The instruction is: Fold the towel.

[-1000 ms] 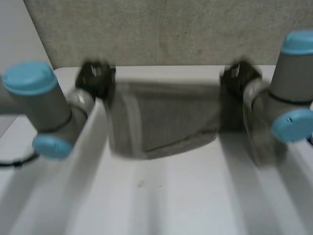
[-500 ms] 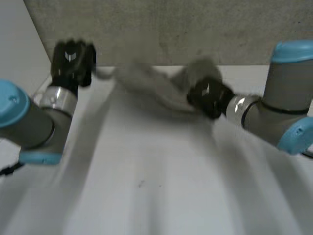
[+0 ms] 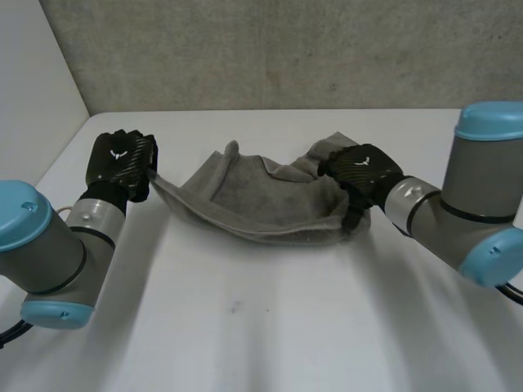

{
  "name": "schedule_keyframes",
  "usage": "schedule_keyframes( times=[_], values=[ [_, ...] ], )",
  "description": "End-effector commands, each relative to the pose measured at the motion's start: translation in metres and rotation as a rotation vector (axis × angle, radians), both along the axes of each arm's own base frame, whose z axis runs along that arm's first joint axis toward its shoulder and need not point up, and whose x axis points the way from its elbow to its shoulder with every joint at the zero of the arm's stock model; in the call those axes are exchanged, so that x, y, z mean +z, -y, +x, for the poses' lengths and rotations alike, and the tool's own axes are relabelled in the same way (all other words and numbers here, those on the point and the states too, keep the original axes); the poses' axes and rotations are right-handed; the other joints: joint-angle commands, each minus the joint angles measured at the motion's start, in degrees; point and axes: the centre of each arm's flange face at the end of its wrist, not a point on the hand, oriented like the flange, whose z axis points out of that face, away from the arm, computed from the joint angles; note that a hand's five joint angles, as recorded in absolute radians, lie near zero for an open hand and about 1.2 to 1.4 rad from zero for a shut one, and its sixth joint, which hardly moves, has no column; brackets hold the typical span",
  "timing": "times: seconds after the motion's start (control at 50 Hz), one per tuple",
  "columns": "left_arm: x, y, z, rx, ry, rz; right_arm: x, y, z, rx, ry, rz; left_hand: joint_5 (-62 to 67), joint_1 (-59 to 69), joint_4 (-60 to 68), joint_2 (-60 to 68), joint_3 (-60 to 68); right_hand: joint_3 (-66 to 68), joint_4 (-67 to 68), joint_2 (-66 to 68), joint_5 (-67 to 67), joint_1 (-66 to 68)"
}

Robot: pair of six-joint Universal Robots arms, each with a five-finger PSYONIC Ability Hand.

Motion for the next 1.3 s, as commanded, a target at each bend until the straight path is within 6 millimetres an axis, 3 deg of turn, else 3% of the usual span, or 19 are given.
schedule_keyframes(
  times=[0.02,0.12,0.22,0.52,0.62,0.78,1.04,1.3],
  values=[
    [-0.001,-0.005,0.002,-0.001,0.002,0.010,-0.009,-0.009,-0.028,-0.129,0.119,0.174,10.42,10.92,10.24,10.20,10.28,0.31,0.81,-1.37,0.82,1.62],
    [0.006,-0.003,0.007,0.016,-0.006,-0.008,-0.031,-0.009,-0.066,-0.328,0.307,0.350,10.42,10.92,10.24,10.20,10.28,5.34,5.84,3.66,5.85,6.65],
    [0.015,0.003,0.017,0.048,-0.017,-0.029,-0.038,-0.012,-0.079,-0.384,0.346,0.380,10.42,10.92,10.24,10.20,10.28,8.88,9.39,7.21,9.39,10.19],
    [0.017,0.009,0.029,0.086,-0.021,-0.034,-0.060,-0.017,-0.077,-0.377,0.336,0.398,10.42,10.92,10.24,10.20,10.28,13.94,14.44,12.26,14.45,15.24],
    [0.017,0.010,0.029,0.087,-0.021,-0.034,-0.069,-0.008,-0.062,-0.335,0.339,0.381,10.42,10.92,10.24,10.20,10.28,20.82,21.32,19.14,21.33,22.13],
    [0.017,0.012,0.032,0.096,-0.021,-0.034,-0.081,0.002,-0.033,-0.271,0.335,0.385,10.42,10.92,10.24,10.20,10.28,20.84,21.34,19.16,21.35,22.15],
    [0.017,0.013,0.035,0.104,-0.022,-0.034,-0.082,0.029,0.009,-0.211,0.336,0.332,10.42,10.92,10.24,10.20,10.28,18.47,18.97,16.79,18.98,19.78],
    [0.017,0.014,0.036,0.108,-0.022,-0.033,-0.096,0.050,0.027,-0.226,0.335,0.301,10.42,10.92,10.24,10.20,10.28,23.84,24.34,22.16,24.35,25.15]
  ],
)
